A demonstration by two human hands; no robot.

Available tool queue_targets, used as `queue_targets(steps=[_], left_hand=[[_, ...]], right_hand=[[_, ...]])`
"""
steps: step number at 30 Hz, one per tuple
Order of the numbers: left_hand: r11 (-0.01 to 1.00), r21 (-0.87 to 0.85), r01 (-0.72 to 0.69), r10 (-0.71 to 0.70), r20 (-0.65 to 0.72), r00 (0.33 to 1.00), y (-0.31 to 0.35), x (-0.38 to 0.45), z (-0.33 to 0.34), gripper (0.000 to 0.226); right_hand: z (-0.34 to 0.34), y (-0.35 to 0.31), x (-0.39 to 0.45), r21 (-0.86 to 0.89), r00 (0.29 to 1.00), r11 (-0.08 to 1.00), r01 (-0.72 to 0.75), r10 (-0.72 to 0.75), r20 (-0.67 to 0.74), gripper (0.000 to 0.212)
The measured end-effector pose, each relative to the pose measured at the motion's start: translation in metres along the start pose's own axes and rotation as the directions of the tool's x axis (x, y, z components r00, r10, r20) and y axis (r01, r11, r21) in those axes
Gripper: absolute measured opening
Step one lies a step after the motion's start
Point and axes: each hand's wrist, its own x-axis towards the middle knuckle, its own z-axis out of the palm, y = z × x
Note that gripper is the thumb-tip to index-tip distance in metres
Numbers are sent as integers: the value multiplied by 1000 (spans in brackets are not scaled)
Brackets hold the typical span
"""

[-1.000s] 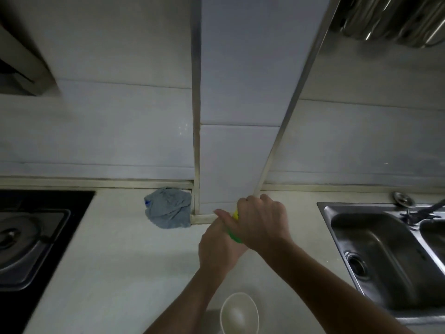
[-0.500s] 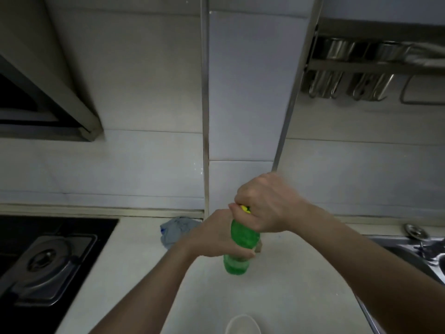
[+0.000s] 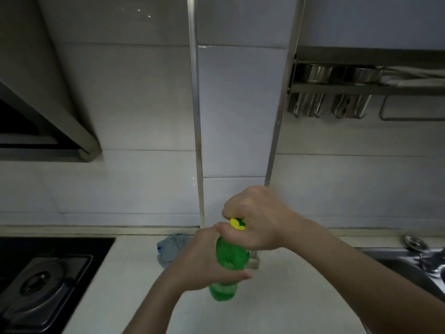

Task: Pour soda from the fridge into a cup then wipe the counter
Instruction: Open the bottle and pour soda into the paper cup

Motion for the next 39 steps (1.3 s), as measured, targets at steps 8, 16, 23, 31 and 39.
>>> queue_targets(steps=[8,16,23,31,39], left_hand=[[999,39,15,-2,-320,947,13,-2,14,37],[981,172,93,-18,-390,920,29,-11,11,38],[994,-58,-92,96,74,993,1,-10,-20,51],[992,-12,-129,123,-231,965,-18,-4,-3,39],[990,-32,-140,140,26,990,-28,8,-14,40]], right_hand=[[-12,-25,6,-89,948,944,-318,315,-44,56],[-23,-32,6,-330,916,860,-390,397,-49,62],[-18,-27,10,-53,994,996,-75,79,77,54],[-7,-43,5,-191,912,893,-407,410,-28,67],[-23,-35,-9,30,909,940,-340,321,265,27]])
